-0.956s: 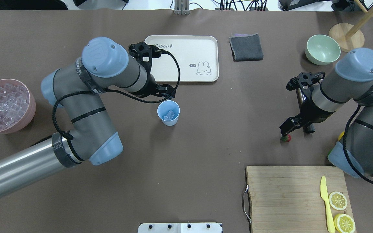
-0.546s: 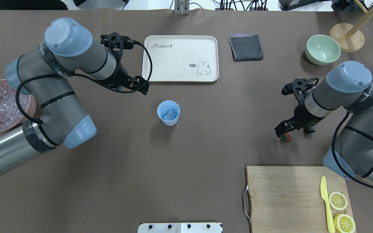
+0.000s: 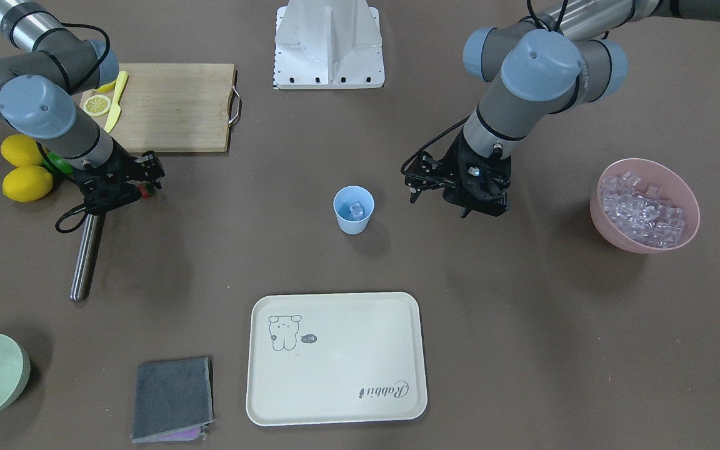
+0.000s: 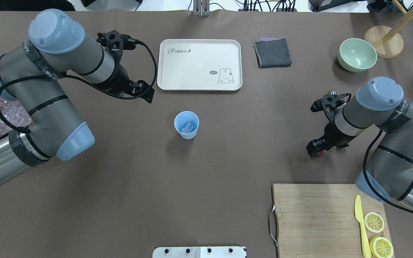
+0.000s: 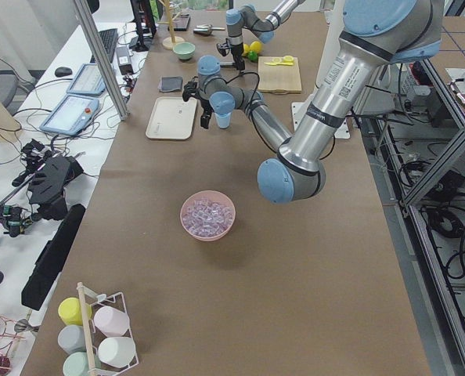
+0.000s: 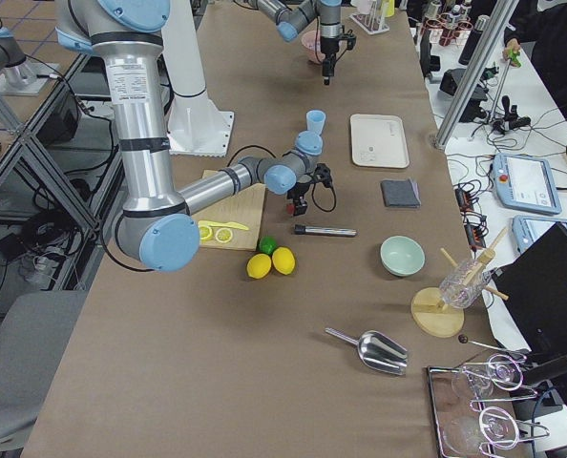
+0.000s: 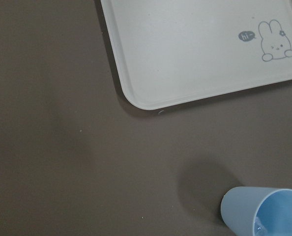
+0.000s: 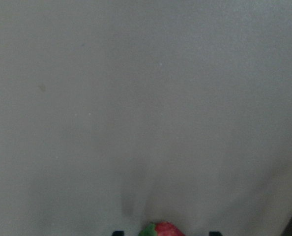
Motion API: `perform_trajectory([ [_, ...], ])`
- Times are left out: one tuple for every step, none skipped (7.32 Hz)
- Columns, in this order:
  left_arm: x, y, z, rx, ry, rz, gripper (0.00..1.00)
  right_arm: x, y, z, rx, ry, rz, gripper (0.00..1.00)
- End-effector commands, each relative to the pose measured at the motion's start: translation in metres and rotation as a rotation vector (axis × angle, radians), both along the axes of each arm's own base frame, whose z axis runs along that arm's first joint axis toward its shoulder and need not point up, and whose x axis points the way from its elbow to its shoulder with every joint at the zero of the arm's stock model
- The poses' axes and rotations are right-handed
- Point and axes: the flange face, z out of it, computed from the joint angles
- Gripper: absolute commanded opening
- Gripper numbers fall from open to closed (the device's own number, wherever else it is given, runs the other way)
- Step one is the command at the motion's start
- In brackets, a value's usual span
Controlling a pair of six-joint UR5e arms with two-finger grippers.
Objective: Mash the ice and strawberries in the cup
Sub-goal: 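Grasp the red strawberry with the right gripper while the left gripper withdraws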
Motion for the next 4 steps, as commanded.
perform_trajectory([
  [-0.001,0.001,-0.001,0.001,0.001,-0.001,0.98,-0.004,0.004,0.000,-0.006,-0.002,-0.012,0.08],
  [-0.002,0.000,-0.001,0.001,0.001,-0.002,0.98,-0.004,0.005,-0.002,-0.001,-0.008,-0.015,0.00],
  [-0.007,-0.004,0.000,0.000,-0.002,-0.010,0.98,-0.002,0.006,-0.015,0.009,-0.030,-0.018,0.00],
  [-0.027,-0.015,0.000,0.017,-0.002,-0.020,0.98,0.001,0.005,-0.038,0.031,-0.062,-0.011,0.00],
])
